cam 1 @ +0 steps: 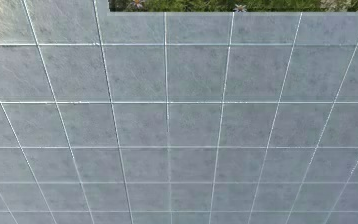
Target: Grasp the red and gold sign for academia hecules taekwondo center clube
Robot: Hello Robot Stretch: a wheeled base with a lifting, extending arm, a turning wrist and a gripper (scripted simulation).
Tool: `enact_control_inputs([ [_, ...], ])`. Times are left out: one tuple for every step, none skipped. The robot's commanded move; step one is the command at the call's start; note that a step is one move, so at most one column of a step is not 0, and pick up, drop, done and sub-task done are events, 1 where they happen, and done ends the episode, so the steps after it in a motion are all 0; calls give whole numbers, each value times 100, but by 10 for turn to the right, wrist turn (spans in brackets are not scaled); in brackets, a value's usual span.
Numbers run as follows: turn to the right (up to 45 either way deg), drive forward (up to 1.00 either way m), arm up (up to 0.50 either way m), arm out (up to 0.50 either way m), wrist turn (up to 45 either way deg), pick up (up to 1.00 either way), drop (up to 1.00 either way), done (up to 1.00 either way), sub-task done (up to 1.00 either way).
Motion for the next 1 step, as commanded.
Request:
enact_control_inputs([
  [0,0,0,0,450,0,0,0,0],
])
